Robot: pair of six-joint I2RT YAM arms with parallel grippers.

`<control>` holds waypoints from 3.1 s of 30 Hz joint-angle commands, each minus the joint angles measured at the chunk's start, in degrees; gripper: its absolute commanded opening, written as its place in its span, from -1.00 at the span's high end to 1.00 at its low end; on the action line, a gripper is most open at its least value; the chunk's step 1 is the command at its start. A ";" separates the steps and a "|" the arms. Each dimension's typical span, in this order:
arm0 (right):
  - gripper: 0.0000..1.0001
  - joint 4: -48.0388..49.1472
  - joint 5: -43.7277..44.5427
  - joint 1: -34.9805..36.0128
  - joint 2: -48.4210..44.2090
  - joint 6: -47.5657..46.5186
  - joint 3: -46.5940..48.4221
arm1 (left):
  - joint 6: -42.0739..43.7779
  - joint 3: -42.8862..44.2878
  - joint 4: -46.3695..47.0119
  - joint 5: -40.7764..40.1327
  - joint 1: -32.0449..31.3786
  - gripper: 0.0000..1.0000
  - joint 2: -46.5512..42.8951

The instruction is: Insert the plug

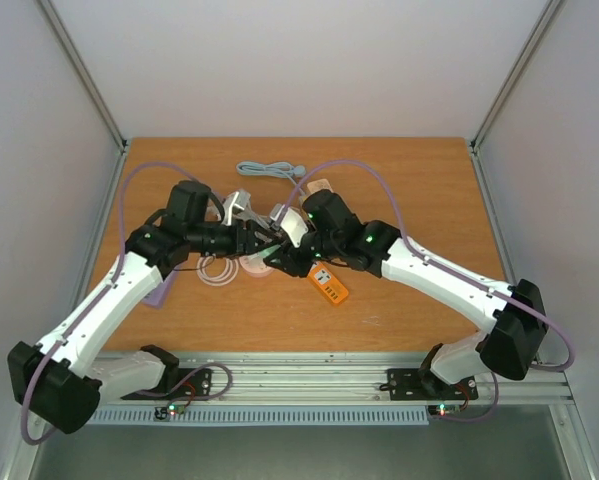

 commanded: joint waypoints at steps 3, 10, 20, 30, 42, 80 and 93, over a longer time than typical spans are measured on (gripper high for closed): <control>0.19 -1.84 8.64 2.23 1.16 -6.58 3.04 | -14.76 -7.30 10.03 9.38 0.36 0.06 1.08; 0.20 -1.92 8.30 2.89 2.50 -7.56 3.37 | -14.82 -8.33 9.99 12.44 0.36 0.13 0.81; -0.26 -3.60 9.74 3.10 3.04 -5.56 4.34 | -0.91 -2.29 -1.90 8.29 0.36 0.99 3.93; -0.64 1.51 20.07 2.91 -5.68 4.83 -3.88 | 30.36 4.16 -8.19 -27.84 0.83 0.99 3.68; -0.64 3.27 19.47 1.41 -15.67 16.54 -14.89 | 47.91 -3.02 -1.44 -34.67 14.07 1.00 3.78; -0.56 0.04 15.93 -5.05 -15.10 22.00 -14.80 | 57.20 -18.30 8.92 -32.20 33.48 0.99 9.08; -0.55 -0.56 15.64 -5.13 -14.11 21.99 -14.07 | 58.07 -17.67 7.23 -35.77 33.48 0.99 10.37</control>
